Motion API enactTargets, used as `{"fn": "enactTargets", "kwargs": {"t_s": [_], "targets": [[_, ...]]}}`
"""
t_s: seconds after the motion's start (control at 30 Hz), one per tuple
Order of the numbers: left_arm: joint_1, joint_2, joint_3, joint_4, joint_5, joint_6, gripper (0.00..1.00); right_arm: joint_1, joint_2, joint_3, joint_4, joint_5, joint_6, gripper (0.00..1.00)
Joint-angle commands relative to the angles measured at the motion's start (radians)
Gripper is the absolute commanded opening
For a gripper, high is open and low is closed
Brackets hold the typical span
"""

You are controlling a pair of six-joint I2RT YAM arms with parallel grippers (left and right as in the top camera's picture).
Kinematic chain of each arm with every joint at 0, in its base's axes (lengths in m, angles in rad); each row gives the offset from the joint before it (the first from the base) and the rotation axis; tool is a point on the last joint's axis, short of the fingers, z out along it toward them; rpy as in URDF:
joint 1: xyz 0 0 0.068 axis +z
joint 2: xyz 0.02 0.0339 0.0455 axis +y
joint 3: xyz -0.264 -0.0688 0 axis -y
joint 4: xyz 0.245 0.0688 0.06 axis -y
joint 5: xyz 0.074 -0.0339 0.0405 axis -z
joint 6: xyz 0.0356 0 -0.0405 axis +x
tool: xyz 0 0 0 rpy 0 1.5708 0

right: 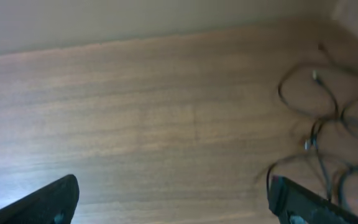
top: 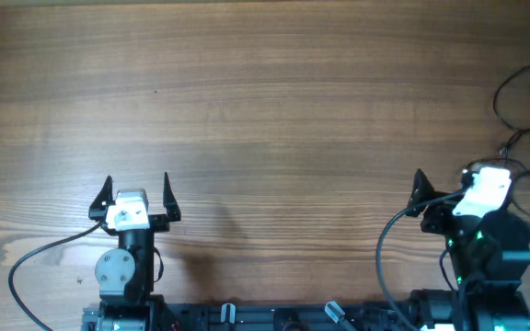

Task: Untangle cables

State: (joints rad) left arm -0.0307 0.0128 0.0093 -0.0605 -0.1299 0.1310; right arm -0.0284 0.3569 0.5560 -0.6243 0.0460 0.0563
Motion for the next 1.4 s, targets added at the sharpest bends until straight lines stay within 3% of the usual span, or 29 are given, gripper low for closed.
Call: {"fn": "enactTargets", "kwargs": {"t_s": [0.0, 0.1, 0.27, 0.73, 0.87, 1.1, 1.37], "targets": [[0.000, -0.008, -0.004, 0.000, 0.001, 0.019, 1.00, -0.003, -0.122, -0.090, 0.066, -0.072, -0.173, 1.00], [0.000, -0.008, -0.004, 0.000, 0.001, 0.019, 1.00, -0.003, -0.264, -0.190, 0.171, -0.074, -0.172, 1.00], [0.000, -0.008, -0.004, 0.000, 0.001, 0.019, 1.00, -0.001, -0.354, -0.292, 0.293, -0.159, -0.192, 1.00], [0.000, -0.008, -0.004, 0.000, 0.001, 0.019, 1.00, 0.019, -0.354, -0.460, 0.575, -0.204, -0.263, 1.00], [0.000, -0.008, -0.004, 0.000, 0.001, 0.019, 1.00, 0.019, -0.354, -0.552, 0.729, -0.204, -0.176, 1.00], [0.000, -0.008, -0.004, 0.000, 0.001, 0.019, 1.00, 0.019, -0.354, -0.551, 0.644, -0.201, -0.178, 1.00], [0.000, -0.008, -0.004, 0.000, 0.001, 0.019, 1.00, 0.019, -0.354, -0.551, 0.628, -0.158, -0.024, 1.00]]}}
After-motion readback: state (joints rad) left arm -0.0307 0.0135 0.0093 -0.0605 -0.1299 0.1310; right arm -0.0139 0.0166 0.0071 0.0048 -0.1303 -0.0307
